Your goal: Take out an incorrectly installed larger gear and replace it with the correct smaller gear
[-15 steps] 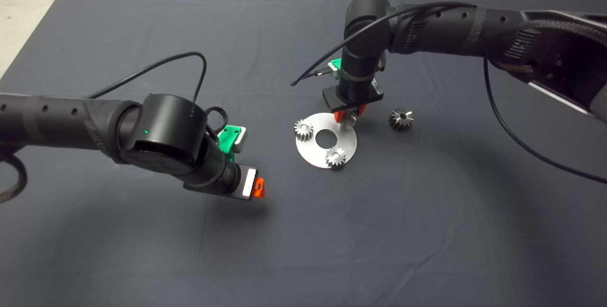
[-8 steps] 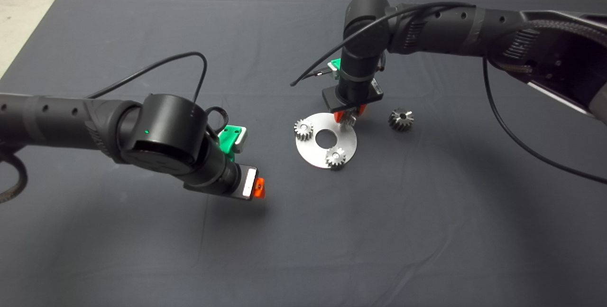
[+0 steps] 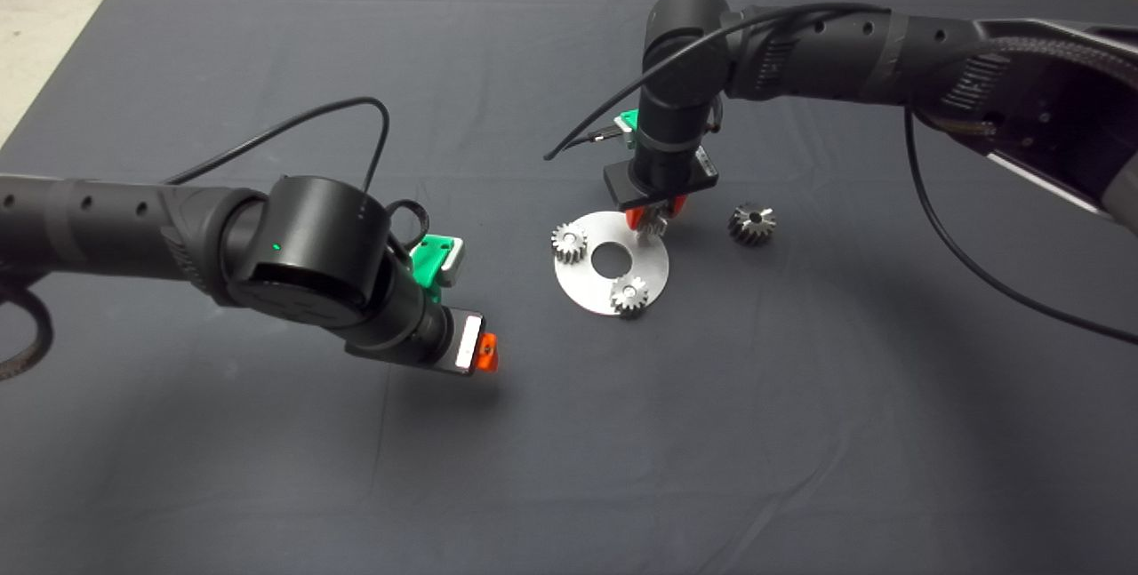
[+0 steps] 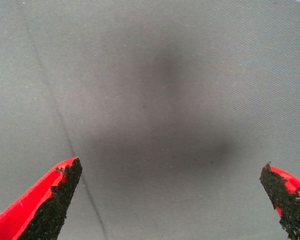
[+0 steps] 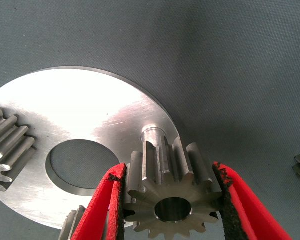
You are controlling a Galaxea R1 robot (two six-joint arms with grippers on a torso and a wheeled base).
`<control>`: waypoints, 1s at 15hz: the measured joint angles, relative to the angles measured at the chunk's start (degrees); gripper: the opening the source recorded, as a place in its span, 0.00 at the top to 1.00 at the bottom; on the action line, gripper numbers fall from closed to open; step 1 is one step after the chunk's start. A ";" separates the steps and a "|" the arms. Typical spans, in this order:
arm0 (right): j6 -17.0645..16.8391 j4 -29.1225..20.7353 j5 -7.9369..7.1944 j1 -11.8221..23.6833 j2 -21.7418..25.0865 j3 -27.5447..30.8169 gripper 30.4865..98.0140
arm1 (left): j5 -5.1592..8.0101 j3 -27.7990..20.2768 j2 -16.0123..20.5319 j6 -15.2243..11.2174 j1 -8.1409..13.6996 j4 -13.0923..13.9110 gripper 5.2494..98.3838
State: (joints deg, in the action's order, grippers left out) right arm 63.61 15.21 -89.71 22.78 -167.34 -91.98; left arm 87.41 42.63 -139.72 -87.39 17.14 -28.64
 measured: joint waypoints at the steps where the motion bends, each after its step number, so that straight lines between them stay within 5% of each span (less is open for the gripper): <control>1: 0.00 0.00 0.05 0.00 0.00 -0.08 0.91 | 0.00 0.28 0.22 0.98 0.02 0.00 0.07; 10: 0.13 -0.78 0.18 0.04 0.02 -0.48 0.91 | 0.02 7.34 0.99 6.71 0.00 1.88 0.07; 15: 0.30 -1.11 0.24 0.06 -0.05 -0.72 0.91 | 0.00 7.89 1.02 7.81 0.00 2.33 0.07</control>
State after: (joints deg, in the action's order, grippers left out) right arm 63.92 14.10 -89.47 22.85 -167.39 -92.70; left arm 87.41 50.52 -138.69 -79.58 17.14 -26.31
